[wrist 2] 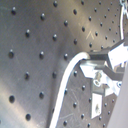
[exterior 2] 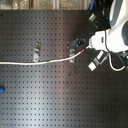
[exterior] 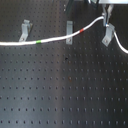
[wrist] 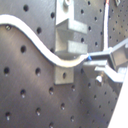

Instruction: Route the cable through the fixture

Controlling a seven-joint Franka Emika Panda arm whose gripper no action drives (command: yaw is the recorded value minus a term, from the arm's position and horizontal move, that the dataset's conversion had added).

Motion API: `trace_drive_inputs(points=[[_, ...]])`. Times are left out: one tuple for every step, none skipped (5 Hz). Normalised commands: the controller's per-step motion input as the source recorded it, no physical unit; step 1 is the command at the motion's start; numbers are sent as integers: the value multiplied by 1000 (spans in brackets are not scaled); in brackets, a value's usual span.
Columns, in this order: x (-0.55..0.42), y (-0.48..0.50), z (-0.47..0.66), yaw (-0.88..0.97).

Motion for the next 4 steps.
trace_drive_inputs(points=[[5,-182,-499,-40],[62,-279,-749,-383],[161,27,-719,-411],[283,287,9,0]])
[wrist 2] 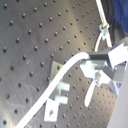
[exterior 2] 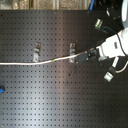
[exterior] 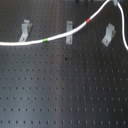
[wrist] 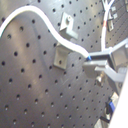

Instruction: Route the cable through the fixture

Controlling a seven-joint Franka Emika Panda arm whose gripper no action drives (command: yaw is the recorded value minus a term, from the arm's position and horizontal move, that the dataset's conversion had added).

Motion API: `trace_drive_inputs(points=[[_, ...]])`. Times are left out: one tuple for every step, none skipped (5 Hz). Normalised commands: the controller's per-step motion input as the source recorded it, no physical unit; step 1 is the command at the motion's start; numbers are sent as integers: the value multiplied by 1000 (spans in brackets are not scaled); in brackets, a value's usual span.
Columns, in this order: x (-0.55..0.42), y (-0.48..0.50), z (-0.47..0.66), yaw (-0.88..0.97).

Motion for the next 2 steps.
trace_drive_inputs(points=[[-101,487,2,-97],[-57,172,103,-509]])
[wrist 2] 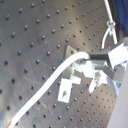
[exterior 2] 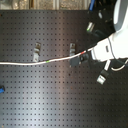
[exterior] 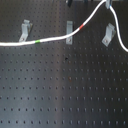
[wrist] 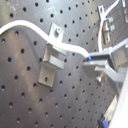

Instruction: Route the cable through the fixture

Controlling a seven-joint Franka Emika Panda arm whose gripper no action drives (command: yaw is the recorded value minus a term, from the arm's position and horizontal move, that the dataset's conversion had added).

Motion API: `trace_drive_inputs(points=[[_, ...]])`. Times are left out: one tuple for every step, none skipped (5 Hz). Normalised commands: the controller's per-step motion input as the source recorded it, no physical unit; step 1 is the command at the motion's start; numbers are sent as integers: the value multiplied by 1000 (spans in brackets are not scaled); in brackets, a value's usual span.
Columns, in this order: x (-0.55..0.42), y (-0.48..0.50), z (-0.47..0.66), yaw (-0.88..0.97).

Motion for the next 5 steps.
trace_drive_inputs(points=[[-93,54,158,-649],[-79,-32,174,-717],[-63,69,223,-631],[-91,137,340,-543],[-32,174,228,-80]])
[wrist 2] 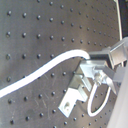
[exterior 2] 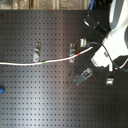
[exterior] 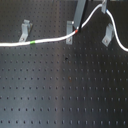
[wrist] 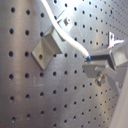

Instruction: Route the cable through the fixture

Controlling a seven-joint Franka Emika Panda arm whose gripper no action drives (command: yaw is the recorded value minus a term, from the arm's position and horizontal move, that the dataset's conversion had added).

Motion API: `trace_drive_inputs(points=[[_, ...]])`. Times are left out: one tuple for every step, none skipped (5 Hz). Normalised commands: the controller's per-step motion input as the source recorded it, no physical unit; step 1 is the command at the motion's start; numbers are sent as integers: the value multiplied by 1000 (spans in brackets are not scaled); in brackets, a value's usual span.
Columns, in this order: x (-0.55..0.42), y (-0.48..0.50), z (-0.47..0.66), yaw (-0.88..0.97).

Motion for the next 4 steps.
trace_drive_inputs(points=[[47,149,397,-46],[165,162,511,-49],[201,174,588,-3],[178,185,558,0]])
